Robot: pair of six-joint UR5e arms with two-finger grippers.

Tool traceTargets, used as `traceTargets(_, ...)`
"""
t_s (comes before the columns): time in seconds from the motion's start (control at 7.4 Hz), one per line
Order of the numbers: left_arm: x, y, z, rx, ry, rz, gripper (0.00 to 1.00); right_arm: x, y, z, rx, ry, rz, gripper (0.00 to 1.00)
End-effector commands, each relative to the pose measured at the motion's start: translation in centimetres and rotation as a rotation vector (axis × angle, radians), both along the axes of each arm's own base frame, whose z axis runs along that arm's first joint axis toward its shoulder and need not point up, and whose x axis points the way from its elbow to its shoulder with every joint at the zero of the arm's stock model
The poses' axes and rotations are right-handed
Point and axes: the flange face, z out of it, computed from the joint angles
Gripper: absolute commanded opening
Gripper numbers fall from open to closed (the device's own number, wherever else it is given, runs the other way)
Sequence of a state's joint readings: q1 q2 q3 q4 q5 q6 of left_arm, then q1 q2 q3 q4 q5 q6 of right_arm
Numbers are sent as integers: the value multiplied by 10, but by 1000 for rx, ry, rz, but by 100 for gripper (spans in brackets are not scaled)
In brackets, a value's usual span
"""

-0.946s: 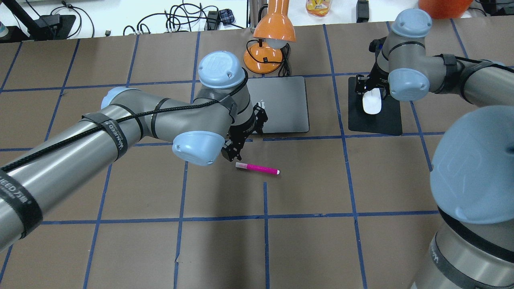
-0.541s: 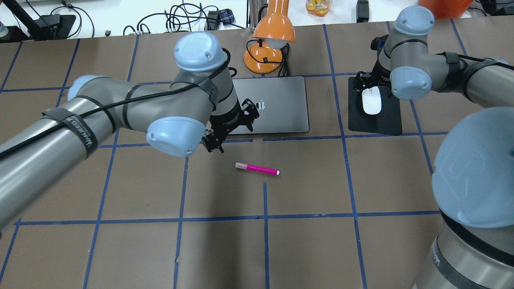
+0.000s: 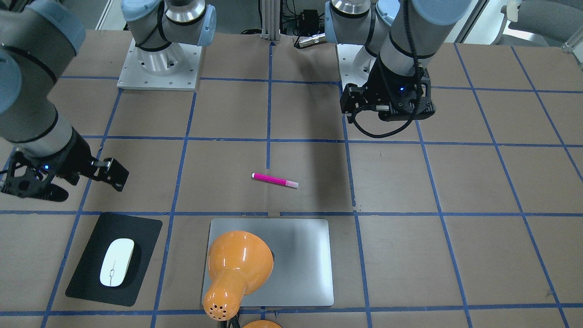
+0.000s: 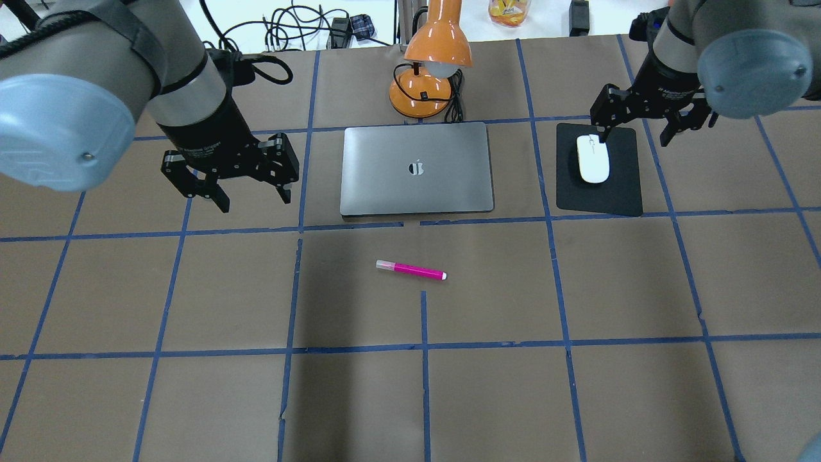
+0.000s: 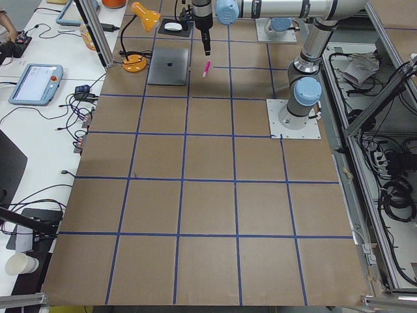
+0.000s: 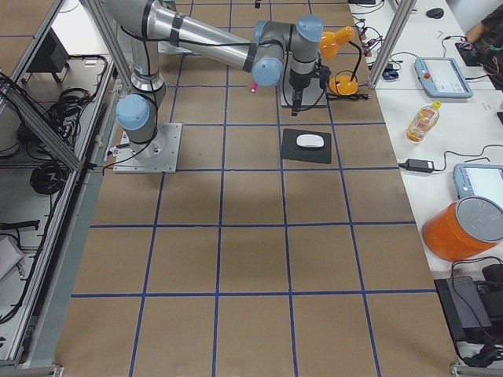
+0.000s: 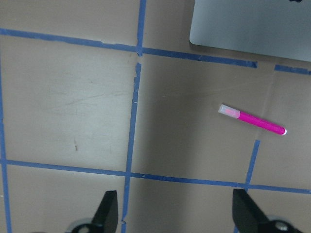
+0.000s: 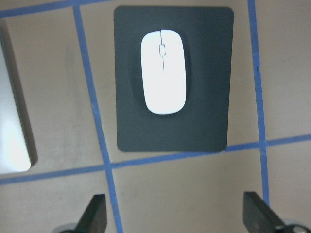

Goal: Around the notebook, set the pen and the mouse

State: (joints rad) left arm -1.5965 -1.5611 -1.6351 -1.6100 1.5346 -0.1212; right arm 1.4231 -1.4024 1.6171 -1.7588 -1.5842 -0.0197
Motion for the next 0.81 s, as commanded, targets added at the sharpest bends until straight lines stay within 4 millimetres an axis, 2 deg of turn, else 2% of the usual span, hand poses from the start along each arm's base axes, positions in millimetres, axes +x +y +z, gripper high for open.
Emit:
traceTargets(0.0, 26, 12, 29, 0, -1, -30, 86, 27, 59, 55, 46, -7, 34, 100)
traceTargets(0.14, 24, 27, 30, 30, 2, -42, 86, 30, 65, 63, 40, -9, 39, 100)
traceTargets(0.27, 23, 33, 30, 23, 5, -75, 87, 40, 70, 68, 47, -11, 55, 100)
traceTargets(0.41, 20, 35, 26, 17, 6, -82, 93, 58, 77, 72, 40, -2, 30, 100)
traceTargets(0.54, 19, 23, 24, -35, 4, -94, 100, 65, 79, 71, 46, 9, 11, 100)
traceTargets(0.68, 19, 16, 22, -60, 2, -97, 100, 65, 78, 71, 44, 0, 18, 100)
